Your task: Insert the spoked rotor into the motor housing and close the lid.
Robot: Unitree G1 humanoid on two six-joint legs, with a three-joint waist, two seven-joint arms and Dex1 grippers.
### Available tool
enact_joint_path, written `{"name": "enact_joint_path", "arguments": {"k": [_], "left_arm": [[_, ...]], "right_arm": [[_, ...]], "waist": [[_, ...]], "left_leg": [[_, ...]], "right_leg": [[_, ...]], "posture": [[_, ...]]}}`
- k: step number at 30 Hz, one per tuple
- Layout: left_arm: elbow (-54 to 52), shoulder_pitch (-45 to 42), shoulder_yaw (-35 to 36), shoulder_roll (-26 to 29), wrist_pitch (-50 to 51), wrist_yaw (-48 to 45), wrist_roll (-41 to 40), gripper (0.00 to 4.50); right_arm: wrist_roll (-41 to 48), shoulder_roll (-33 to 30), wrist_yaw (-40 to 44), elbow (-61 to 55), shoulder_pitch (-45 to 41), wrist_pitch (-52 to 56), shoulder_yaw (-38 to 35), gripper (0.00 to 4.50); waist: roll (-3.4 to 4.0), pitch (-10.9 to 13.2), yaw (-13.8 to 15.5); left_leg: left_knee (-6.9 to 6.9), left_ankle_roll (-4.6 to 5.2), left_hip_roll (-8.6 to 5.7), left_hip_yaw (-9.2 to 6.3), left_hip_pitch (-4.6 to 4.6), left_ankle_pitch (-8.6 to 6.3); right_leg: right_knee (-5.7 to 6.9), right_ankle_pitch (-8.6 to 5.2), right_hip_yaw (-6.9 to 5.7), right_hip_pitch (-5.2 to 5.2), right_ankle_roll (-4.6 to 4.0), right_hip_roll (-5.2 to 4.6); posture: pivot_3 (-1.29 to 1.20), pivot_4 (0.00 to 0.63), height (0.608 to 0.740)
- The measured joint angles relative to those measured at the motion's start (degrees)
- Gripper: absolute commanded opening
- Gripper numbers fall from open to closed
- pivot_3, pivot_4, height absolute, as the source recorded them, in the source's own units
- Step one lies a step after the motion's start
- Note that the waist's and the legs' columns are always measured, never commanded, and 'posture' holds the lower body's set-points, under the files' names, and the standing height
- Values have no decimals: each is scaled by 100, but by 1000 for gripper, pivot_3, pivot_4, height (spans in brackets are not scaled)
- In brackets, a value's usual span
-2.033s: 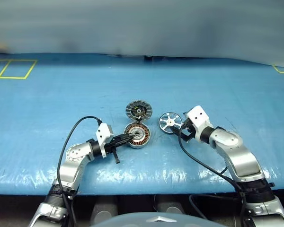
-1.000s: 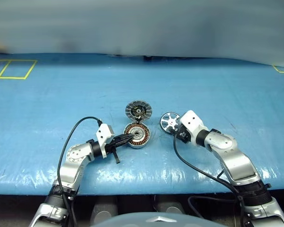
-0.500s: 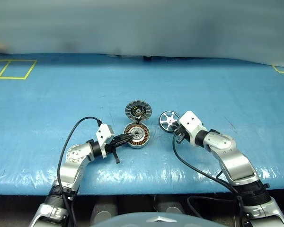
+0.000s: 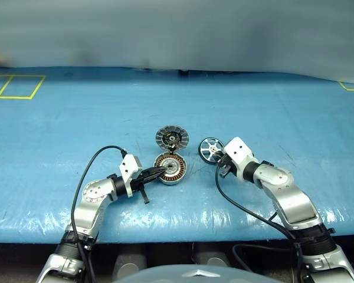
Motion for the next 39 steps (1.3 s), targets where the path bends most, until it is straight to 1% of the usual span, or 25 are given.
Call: {"name": "enact_joint_path", "arguments": {"k": [6,13,16,17,22,26,31,35,39], "left_arm": [[0,2,0,6,0,-2,2,0],[0,5,0,14,-13,-12,23,0],[5,5,0,18,-53,-17,31,0],[8,6,0,24,-79,-26,34,0],[16,14,11,94,-116,-106,-3,0],[86,58,110,224,-179,-310,-57,0],[119,111,166,228,-194,-473,-166,0],[143,121,177,229,-214,-544,-180,0],[158,137,187,229,-233,-597,-188,0]], "right_arm": [[5,4,-42,81,-1,27,-40,714],[189,196,-13,180,0,199,-98,714],[231,203,2,211,4,201,-124,119],[242,205,2,217,15,196,-133,23],[394,284,-9,207,148,89,-303,23],[814,317,226,-11,469,-50,-630,23],[1454,303,673,-481,756,-190,-1023,23],[1873,256,1138,-757,981,-192,-1030,23],[2134,258,1405,-947,1042,-169,-764,23]], "waist": [[0,0,0],[0,0,1],[0,0,0],[0,0,1],[0,0,3],[2,1,7],[1,2,-1],[2,2,2],[1,2,-8]], "left_leg": [[0,0,0,0,0,0],[-2,0,0,0,-1,0],[-2,0,0,-1,1,0],[-2,0,0,-1,1,0],[-3,0,0,-1,-2,0],[-8,0,0,0,-4,0],[-8,0,2,-1,-2,0],[-8,0,2,0,-2,0],[-7,0,2,0,-1,0]], "right_leg": [[0,0,0,0,0,0],[-1,0,0,0,0,0],[-1,-2,0,0,-3,0],[0,-2,-1,0,-3,1],[-2,-1,-1,-1,-2,0],[-2,-1,-1,-5,-1,0],[-1,-2,-1,-5,-3,2],[-1,-6,-1,-4,-9,1],[-1,-7,-1,-4,-9,1]], "posture": [[0,150,740],[0,150,740],[0,150,740],[0,150,740],[0,150,740],[0,150,740],[0,150,740],[0,150,740],[0,150,740]]}}
